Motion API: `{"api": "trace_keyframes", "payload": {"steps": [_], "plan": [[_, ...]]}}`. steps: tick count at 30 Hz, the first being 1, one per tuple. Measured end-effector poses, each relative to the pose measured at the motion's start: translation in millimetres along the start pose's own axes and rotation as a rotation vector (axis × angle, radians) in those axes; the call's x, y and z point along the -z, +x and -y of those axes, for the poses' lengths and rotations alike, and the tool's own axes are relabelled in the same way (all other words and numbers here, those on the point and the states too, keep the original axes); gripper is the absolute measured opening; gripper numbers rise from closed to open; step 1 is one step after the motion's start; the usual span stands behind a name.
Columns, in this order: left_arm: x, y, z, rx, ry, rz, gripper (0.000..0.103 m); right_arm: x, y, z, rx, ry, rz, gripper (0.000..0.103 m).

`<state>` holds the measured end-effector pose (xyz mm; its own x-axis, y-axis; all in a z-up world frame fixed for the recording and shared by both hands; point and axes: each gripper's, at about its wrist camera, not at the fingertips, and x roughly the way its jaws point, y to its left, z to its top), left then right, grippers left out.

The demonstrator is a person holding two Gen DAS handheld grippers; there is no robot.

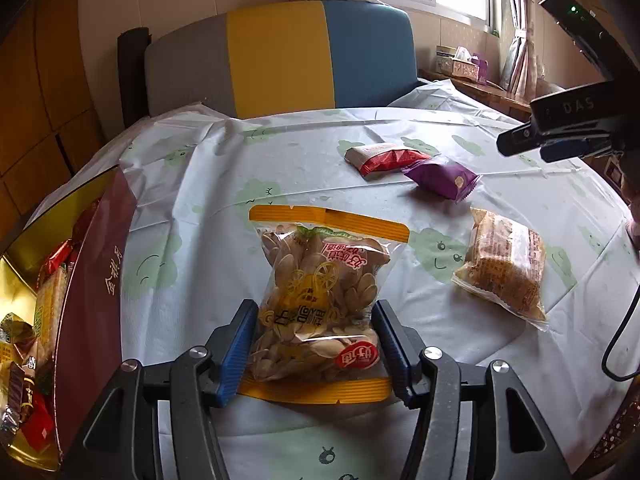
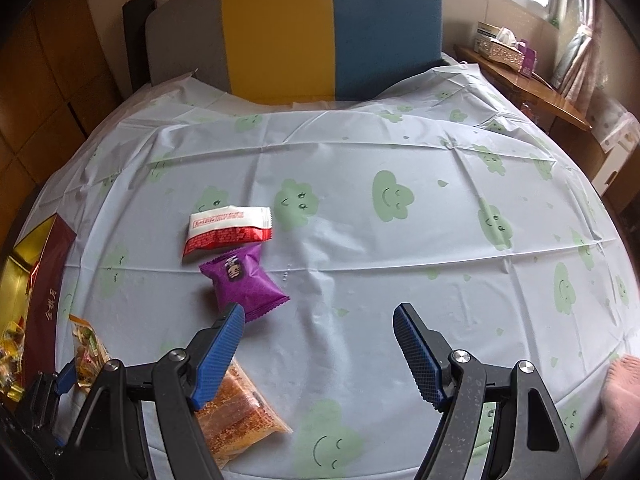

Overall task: Organize snacks
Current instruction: 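Lift the pistachio bag with the left tool while the right tool grasps the purple packet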

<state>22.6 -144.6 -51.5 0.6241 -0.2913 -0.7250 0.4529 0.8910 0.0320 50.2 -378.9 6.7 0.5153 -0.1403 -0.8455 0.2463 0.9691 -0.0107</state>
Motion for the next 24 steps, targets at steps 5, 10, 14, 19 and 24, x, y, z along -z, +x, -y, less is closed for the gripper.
{"api": "trace_keyframes", "payload": {"steps": [5,10,14,19,24], "plan": [[1.3,-0.2,-1.3,0.009,-0.01,0.012,0.06,2.9,5.8,-8.6,0.002,-0.026,-0.009,0.077],[3.1,-0.5,-2.6,0.016,-0.015,0.023,0.06,6.1,11.6,-13.2,0.003,-0.037,-0.024,0.077],[4.3,-0.7,-3.0,0.019,-0.017,0.032,0.06,9.1,16.5,-15.9,0.008,-0.038,-0.038,0.077],[4.4,-1.0,-4.4,0.027,-0.024,0.036,0.06,11.2,17.8,-17.4,0.007,-0.054,-0.05,0.077],[4.9,-1.0,-3.7,0.024,-0.02,0.043,0.06,-1.7,16.6,-24.1,-0.031,-0.109,-0.061,0.079]]}}
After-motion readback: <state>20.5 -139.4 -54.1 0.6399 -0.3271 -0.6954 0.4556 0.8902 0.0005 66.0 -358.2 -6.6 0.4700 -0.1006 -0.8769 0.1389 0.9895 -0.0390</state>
